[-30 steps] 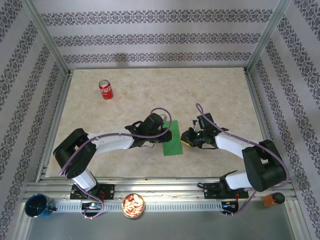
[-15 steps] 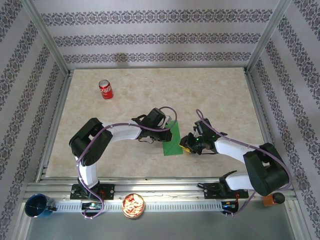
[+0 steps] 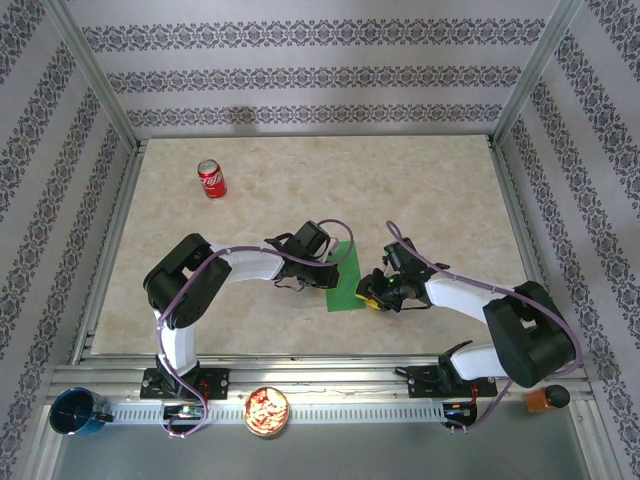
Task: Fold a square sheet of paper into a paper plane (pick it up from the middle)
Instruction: Turn over the paper at the center of the table.
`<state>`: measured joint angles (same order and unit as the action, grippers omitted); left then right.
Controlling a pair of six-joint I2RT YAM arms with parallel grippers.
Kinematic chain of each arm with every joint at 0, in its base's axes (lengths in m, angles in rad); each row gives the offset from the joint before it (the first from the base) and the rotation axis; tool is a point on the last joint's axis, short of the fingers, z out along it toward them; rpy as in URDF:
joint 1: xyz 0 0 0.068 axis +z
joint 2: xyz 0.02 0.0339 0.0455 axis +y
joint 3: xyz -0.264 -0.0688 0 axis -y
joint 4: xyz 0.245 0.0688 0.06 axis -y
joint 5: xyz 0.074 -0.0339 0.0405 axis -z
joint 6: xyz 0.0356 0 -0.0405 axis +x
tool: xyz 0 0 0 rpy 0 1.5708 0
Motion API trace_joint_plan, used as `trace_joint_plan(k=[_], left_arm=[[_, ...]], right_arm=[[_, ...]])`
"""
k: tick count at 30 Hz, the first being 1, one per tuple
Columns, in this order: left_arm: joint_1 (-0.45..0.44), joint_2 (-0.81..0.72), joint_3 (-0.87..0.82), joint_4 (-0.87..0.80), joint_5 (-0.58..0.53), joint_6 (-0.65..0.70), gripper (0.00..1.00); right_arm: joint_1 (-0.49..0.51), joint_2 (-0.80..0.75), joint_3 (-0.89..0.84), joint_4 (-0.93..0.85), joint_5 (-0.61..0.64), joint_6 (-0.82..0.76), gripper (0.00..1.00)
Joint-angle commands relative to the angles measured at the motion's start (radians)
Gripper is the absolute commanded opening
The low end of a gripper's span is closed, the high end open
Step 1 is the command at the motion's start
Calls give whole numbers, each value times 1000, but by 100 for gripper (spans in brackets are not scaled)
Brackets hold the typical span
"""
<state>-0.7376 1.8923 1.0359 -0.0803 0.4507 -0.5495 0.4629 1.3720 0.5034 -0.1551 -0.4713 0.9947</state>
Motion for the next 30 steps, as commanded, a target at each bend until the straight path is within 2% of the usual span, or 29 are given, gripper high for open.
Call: trace_joint_plan(k=[1, 9, 16, 22, 30], left_arm=[[1, 26, -47, -31, -1, 7, 6], [2, 21, -48, -23, 1, -4, 6], [1, 18, -65, 11, 10, -27, 5], [3, 22, -76, 35, 33, -44, 5], [6, 38, -76, 49, 55, -60, 5]], right_arm=[[17, 10, 23, -13, 10, -12, 34], [24, 63, 53, 6, -13, -27, 34], [29, 52, 73, -24, 31, -67, 35], [24, 79, 98, 58, -1, -66, 39], [-41, 86, 138, 75, -50, -126, 46]])
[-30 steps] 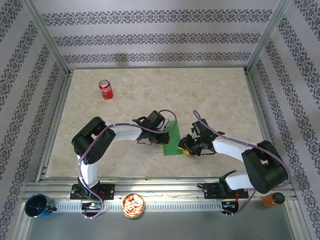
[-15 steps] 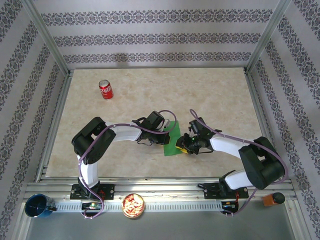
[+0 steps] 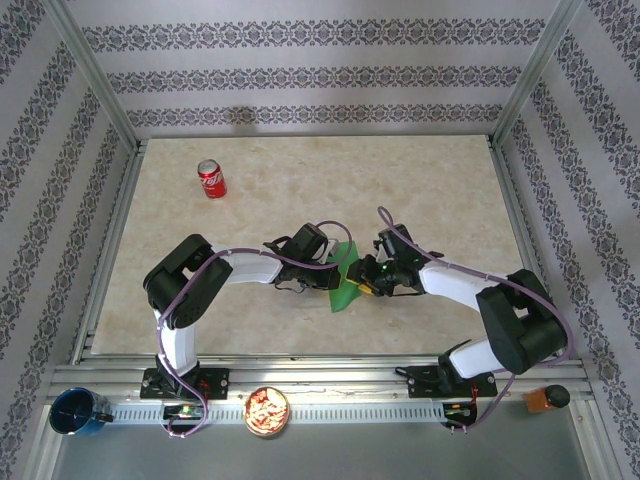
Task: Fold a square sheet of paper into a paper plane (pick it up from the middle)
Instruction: Turn over the paper at the center of the table.
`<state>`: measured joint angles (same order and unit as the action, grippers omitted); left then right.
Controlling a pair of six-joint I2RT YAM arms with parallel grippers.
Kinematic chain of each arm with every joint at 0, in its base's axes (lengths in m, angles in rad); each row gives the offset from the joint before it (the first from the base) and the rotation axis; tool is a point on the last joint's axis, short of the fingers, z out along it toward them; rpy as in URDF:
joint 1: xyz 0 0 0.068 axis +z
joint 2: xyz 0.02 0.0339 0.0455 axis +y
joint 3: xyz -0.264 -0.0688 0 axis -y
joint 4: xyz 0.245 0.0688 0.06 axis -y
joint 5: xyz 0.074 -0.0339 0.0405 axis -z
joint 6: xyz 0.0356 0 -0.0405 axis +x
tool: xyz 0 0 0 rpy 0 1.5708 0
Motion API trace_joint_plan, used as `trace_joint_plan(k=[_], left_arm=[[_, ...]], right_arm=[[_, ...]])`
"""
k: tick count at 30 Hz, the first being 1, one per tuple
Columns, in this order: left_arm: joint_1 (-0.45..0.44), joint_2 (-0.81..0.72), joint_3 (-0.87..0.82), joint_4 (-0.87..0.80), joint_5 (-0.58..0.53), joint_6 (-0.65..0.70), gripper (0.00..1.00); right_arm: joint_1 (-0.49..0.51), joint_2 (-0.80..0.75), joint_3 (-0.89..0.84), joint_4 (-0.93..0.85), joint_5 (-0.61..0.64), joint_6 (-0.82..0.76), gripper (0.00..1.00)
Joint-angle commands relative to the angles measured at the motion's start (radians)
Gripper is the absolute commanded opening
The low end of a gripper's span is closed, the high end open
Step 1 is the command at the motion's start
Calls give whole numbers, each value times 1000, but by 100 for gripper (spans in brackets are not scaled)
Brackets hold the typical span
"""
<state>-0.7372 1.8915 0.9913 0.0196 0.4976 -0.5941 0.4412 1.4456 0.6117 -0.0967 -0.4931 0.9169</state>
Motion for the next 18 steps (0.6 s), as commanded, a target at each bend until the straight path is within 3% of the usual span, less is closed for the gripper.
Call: trace_joint_plan(k=[1, 10, 18], left_arm=[[5, 41, -31, -50, 12, -18, 5], [5, 30, -42, -28, 19, -39, 5], [5, 11, -46, -21, 13, -50, 5]], right_arm=[[-26, 18, 36, 8, -30, -54, 46], [-74, 98, 56, 38, -97, -95, 44], [-94, 143, 35, 90, -128, -94, 36]])
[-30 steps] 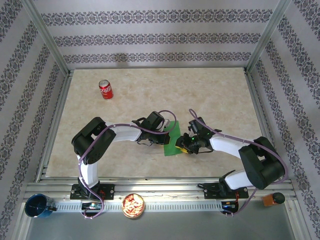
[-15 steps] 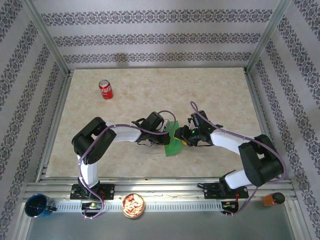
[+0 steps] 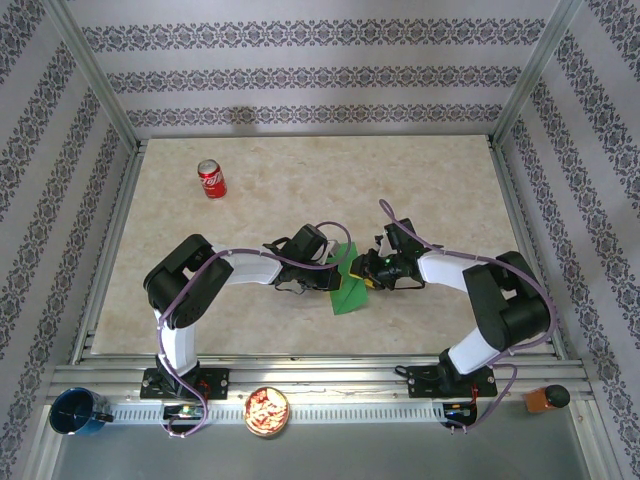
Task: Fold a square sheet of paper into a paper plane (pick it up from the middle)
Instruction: Turn over the paper at the center of the table.
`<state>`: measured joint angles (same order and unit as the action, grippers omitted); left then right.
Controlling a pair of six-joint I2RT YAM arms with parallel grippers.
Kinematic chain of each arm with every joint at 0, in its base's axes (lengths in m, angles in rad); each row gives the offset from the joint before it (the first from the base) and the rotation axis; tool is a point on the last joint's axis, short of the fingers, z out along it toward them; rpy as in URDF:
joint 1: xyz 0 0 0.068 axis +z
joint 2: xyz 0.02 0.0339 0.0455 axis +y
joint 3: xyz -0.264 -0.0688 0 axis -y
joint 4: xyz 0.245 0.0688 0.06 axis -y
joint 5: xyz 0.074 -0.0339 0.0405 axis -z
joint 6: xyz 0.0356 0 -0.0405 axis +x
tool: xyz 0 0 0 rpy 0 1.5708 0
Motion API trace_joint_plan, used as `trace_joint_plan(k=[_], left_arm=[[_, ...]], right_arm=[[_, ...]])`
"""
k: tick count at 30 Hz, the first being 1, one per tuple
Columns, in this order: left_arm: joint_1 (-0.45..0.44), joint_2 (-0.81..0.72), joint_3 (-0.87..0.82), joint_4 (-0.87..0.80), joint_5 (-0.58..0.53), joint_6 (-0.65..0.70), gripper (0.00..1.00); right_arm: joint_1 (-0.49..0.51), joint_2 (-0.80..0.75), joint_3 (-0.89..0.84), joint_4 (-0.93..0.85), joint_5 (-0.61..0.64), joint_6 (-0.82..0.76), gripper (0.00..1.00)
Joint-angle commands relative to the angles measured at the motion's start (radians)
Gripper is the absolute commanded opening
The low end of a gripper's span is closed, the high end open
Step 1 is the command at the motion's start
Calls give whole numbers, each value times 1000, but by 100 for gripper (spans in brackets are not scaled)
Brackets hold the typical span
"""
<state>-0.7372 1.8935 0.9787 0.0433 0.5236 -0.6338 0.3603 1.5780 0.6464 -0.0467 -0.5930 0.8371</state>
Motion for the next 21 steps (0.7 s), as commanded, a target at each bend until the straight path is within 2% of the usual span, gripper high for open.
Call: trace_joint_plan(k=[1, 14, 21], left_arm=[[5, 7, -34, -44, -13, -12, 5], [5, -22, -43, -3, -13, -41, 6], [8, -126, -53, 24, -17, -49, 18]], right_arm=[[-17, 15, -4, 53, -36, -11, 33], [-46, 68, -29, 165, -106, -10, 16], [-46, 41, -24, 160, -137, -46, 8]])
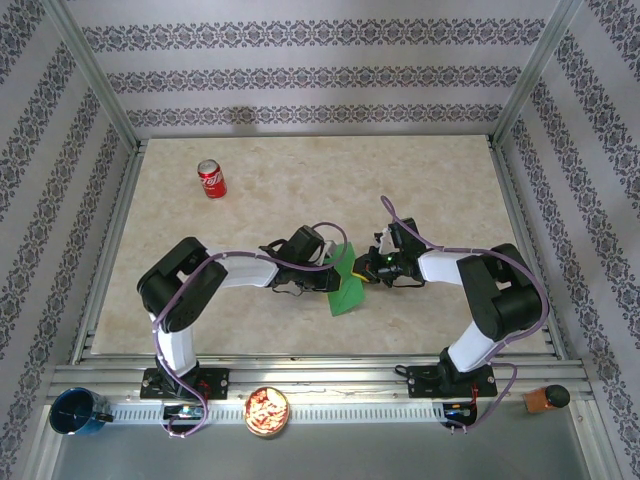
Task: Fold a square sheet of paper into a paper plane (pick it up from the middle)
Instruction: Turn over the paper at the center of the table.
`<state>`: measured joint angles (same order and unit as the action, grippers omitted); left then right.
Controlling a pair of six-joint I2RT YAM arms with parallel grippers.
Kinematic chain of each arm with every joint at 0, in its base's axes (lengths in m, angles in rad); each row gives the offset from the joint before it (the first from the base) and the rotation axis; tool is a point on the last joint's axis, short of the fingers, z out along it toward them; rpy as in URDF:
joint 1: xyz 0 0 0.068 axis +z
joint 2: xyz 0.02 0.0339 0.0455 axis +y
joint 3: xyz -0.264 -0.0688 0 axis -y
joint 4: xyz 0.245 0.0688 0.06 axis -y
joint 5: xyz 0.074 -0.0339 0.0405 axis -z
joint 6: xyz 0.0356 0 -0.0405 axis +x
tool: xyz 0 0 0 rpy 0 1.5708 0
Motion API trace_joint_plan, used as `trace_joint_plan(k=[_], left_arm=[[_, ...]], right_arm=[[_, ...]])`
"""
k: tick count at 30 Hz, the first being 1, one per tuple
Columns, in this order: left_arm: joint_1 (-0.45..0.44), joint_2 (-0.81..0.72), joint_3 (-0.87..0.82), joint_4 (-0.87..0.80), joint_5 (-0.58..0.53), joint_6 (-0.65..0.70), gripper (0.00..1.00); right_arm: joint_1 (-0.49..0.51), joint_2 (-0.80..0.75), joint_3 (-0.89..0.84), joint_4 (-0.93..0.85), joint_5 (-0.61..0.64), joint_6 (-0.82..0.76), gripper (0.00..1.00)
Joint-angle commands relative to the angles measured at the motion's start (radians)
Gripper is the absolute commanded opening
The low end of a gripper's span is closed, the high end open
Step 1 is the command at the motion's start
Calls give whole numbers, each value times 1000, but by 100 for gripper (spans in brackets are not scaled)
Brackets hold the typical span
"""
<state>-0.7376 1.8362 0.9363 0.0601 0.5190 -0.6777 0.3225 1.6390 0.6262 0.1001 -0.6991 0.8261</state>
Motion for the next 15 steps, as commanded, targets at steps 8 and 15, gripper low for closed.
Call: trace_joint_plan(k=[8, 15], left_arm=[[13, -245, -22, -45, -108, 56, 29], [33, -450, -89, -100, -265, 98, 38]], right_arm=[[-1, -109, -3, -18, -17, -45, 3], [49, -258, 70, -241, 149, -146, 2]])
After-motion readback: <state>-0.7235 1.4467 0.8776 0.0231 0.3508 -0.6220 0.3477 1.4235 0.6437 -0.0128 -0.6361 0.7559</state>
